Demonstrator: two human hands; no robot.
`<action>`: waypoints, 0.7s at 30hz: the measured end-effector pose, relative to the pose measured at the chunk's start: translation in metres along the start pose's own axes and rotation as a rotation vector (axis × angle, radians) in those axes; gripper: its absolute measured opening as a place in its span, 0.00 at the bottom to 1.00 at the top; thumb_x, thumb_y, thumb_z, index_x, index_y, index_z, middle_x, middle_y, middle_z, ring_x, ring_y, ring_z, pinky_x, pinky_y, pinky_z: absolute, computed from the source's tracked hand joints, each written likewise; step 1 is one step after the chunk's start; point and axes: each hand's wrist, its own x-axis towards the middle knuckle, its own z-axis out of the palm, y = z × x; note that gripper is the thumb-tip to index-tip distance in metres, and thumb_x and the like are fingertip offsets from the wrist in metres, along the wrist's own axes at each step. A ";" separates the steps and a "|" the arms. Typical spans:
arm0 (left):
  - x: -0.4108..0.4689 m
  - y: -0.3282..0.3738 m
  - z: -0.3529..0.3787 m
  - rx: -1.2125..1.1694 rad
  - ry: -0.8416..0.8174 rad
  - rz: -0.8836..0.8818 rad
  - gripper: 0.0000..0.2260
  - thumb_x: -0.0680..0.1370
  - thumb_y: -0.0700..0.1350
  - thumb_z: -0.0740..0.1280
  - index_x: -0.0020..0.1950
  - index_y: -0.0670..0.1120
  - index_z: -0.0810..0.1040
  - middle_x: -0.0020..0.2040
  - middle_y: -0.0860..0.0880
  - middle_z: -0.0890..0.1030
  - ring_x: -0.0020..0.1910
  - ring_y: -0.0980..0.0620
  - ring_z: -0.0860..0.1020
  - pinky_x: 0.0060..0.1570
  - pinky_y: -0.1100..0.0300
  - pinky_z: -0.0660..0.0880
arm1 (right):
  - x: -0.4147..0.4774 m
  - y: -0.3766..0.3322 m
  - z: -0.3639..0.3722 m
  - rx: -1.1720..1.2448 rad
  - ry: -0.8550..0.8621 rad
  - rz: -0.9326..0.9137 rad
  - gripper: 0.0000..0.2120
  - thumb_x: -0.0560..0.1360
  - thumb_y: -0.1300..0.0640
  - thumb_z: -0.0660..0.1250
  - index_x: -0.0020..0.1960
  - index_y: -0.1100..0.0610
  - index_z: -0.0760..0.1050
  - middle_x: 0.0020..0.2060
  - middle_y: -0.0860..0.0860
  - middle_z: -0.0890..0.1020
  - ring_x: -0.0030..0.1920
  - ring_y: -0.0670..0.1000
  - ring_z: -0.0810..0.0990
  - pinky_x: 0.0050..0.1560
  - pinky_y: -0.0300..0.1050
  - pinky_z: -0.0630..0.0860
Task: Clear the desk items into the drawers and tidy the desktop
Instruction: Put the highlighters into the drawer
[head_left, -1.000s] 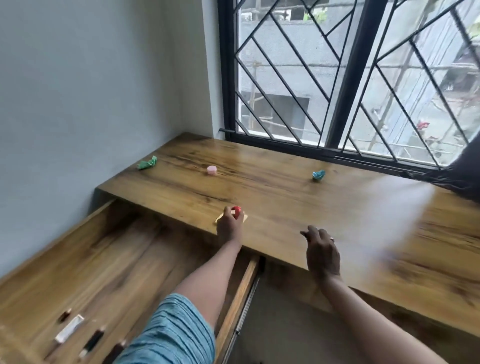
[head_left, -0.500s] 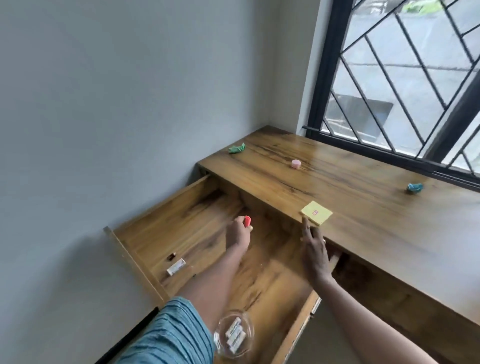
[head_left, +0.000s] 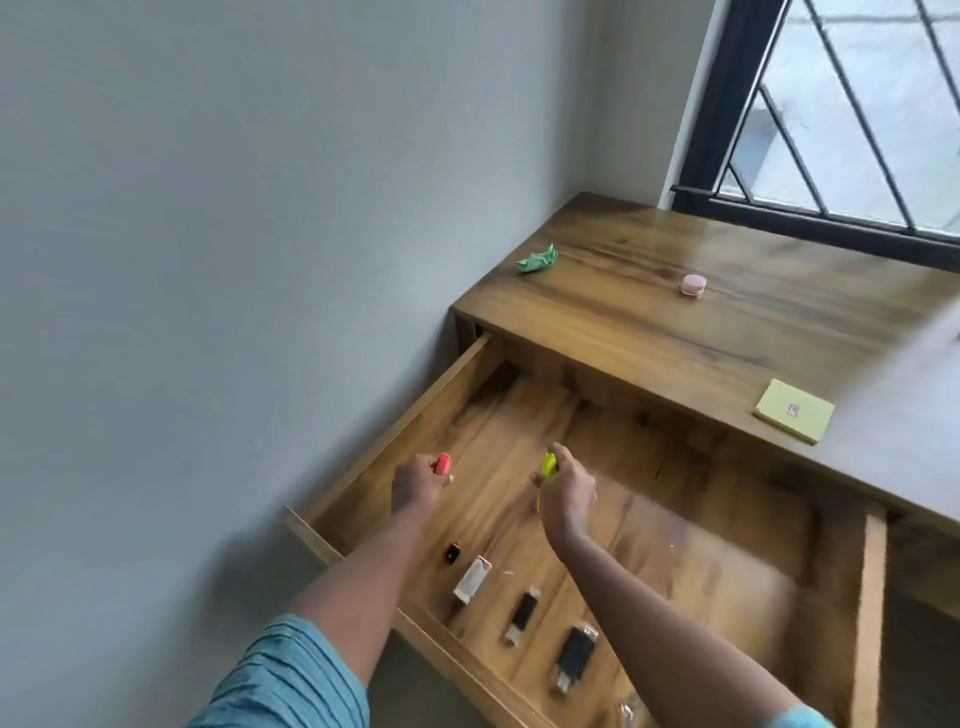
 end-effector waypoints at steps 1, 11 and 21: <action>0.011 -0.006 0.001 0.008 -0.016 -0.008 0.14 0.75 0.44 0.70 0.59 0.43 0.80 0.54 0.44 0.83 0.53 0.47 0.80 0.48 0.60 0.74 | 0.003 -0.003 0.014 0.078 0.007 0.076 0.18 0.77 0.64 0.62 0.65 0.54 0.72 0.55 0.57 0.79 0.50 0.52 0.79 0.51 0.48 0.77; 0.048 -0.049 0.011 0.212 -0.155 0.044 0.12 0.77 0.44 0.67 0.60 0.42 0.77 0.53 0.44 0.81 0.52 0.48 0.80 0.48 0.59 0.76 | 0.004 -0.015 0.106 -0.040 -0.147 0.364 0.18 0.72 0.54 0.72 0.59 0.55 0.74 0.51 0.56 0.80 0.50 0.57 0.80 0.50 0.50 0.79; 0.042 -0.066 0.003 0.373 -0.142 0.156 0.07 0.79 0.42 0.63 0.54 0.42 0.77 0.49 0.44 0.81 0.48 0.48 0.80 0.45 0.55 0.79 | -0.021 -0.022 0.149 -0.107 -0.263 0.351 0.08 0.75 0.58 0.67 0.53 0.58 0.77 0.44 0.53 0.83 0.47 0.52 0.82 0.49 0.50 0.81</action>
